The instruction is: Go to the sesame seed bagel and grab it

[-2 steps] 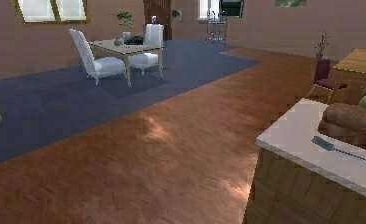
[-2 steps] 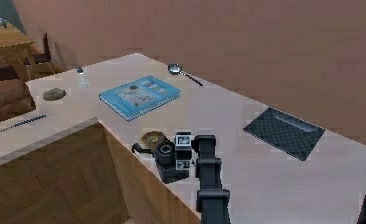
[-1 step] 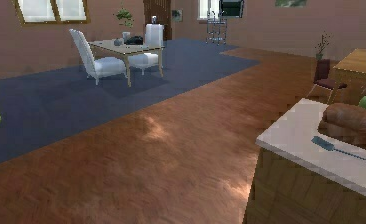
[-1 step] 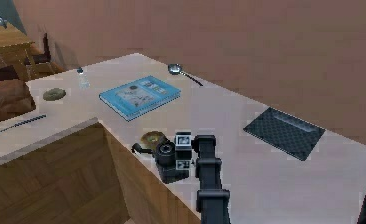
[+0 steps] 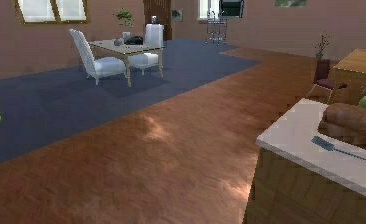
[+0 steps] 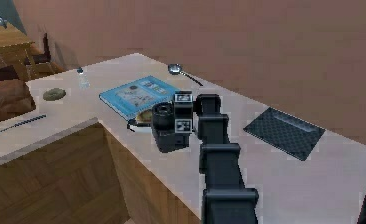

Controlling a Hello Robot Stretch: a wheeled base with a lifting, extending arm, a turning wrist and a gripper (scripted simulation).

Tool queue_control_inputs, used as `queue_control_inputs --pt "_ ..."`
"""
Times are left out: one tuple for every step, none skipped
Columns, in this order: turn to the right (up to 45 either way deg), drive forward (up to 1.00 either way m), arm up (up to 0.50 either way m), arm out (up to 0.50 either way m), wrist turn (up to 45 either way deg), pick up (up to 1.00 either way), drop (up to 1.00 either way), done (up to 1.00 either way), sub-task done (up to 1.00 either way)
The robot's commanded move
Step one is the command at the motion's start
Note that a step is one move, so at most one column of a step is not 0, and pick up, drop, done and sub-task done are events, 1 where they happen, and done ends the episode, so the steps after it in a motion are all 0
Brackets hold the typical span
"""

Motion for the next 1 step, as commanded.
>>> queue_control_inputs --pt "0.0 0.00 0.00 0.00 0.0 0.00 0.00 1.00 0.00"
